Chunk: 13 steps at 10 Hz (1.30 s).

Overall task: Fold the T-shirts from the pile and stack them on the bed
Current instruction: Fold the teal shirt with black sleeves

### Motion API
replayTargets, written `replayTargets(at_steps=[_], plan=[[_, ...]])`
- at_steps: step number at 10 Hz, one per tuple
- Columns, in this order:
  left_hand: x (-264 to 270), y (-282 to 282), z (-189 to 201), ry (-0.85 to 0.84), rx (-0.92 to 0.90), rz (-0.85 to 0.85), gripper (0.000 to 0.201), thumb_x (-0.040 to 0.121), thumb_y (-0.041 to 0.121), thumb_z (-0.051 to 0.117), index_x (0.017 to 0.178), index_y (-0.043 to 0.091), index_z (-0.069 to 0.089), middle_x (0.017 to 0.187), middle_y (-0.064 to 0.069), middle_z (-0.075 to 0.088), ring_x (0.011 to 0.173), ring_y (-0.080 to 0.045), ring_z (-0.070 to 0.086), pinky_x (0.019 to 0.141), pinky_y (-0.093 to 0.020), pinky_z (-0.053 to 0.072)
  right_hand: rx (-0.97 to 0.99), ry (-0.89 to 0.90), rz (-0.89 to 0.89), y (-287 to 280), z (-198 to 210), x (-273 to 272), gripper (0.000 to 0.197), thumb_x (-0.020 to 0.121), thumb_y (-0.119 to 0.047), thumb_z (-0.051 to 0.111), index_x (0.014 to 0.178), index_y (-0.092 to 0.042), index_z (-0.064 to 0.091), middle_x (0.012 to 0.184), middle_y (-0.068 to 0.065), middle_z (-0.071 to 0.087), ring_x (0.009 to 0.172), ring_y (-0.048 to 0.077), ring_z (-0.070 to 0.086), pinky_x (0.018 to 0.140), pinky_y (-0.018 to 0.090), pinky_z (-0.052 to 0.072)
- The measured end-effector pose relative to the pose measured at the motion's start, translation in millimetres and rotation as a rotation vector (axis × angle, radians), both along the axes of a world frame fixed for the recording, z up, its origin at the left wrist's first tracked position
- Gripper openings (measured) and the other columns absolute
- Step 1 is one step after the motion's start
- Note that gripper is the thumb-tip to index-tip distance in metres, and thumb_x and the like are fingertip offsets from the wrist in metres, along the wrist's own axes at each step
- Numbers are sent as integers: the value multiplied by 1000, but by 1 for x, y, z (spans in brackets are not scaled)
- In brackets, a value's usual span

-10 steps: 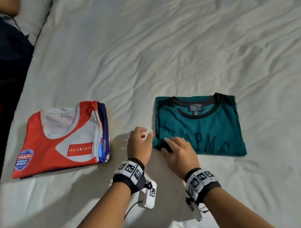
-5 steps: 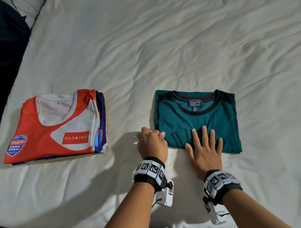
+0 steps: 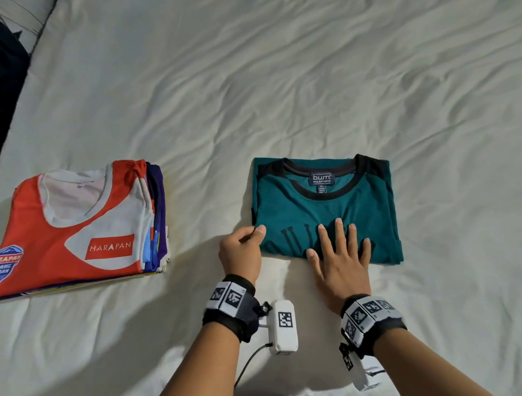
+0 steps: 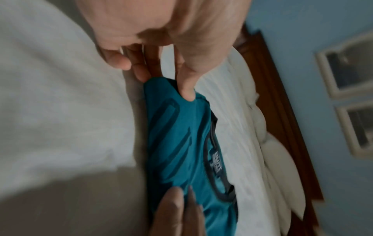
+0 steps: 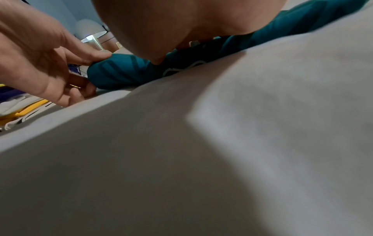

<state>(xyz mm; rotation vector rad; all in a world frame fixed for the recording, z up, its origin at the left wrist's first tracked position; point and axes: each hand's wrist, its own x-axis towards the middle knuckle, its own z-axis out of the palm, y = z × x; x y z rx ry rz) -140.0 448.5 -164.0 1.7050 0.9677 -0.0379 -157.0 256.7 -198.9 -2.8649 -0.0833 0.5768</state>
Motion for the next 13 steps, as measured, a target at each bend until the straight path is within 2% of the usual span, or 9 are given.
replayTargets(at_steps=[1, 2, 4, 6, 8, 10, 11, 12, 13], plan=[[3, 1, 5, -68, -160, 128, 5, 83, 12, 83, 85, 15, 80, 77, 8, 75, 71, 5, 68, 68, -8, 48, 7, -3, -7, 1, 1, 0, 72, 99, -63, 5, 161, -30, 19, 170, 6, 3, 156, 32, -5, 122, 55, -9], [3, -3, 8, -143, -205, 158, 3, 85, 8, 81, 84, 7, 78, 74, 6, 71, 66, 8, 64, 62, -3, 45, 12, -5, -13, 2, 1, 1, 71, 99, -63, 5, 161, -31, 18, 170, 5, 4, 156, 32, -5, 123, 56, -7], [-3, -3, -1, -92, -253, 90, 9, 89, 14, 77, 82, 9, 73, 73, 6, 62, 69, -3, 58, 67, -11, 47, 9, -4, -2, 0, -1, 0, 71, 99, -63, 5, 161, -31, 18, 170, 6, 4, 156, 32, -5, 123, 56, -7], [4, 3, -1, -50, -98, -42, 21, 89, 25, 77, 75, 12, 69, 67, 6, 56, 67, -11, 52, 69, -26, 47, -2, -14, -6, 3, -2, -1, 72, 99, -62, 6, 161, -28, 22, 170, 8, 7, 156, 34, -2, 123, 57, -6], [2, 0, 7, -179, 14, -101, 17, 88, 20, 78, 73, 20, 71, 66, 15, 66, 67, -1, 59, 67, -12, 47, -16, -21, -6, 4, -3, 0, 73, 99, -62, 5, 160, -27, 25, 169, 9, 9, 156, 35, 1, 122, 58, -3], [-3, 8, -8, -83, -84, -49, 18, 93, 13, 73, 75, 10, 67, 71, 4, 67, 68, -2, 61, 66, -13, 46, -28, -32, 1, 5, -2, 0, 71, 100, -61, 10, 160, -26, 27, 169, 10, 14, 156, 34, 5, 122, 57, -3], [0, 13, -19, 13, 52, -86, 13, 92, 11, 70, 80, 11, 66, 78, 1, 70, 78, -17, 65, 74, -28, 52, -28, -28, 7, 5, 0, 1, 69, 100, -61, 12, 159, -28, 28, 168, 9, 16, 156, 34, 7, 122, 57, 0], [8, 6, -16, 110, 247, -165, 11, 95, 12, 62, 94, 22, 67, 97, 0, 74, 95, -28, 67, 93, -43, 53, -32, -17, 17, 0, 6, 6, 66, 100, -61, 10, 157, -33, 29, 167, 7, 20, 155, 32, 13, 121, 56, 9], [23, -5, -4, 152, 460, -277, 23, 100, 19, 47, 111, 22, 66, 112, -2, 71, 110, -31, 56, 100, -43, 38, -27, -51, 22, -7, 14, 17, 60, 102, -58, 14, 150, -34, 41, 159, 6, 36, 147, 29, 29, 114, 52, 23]])
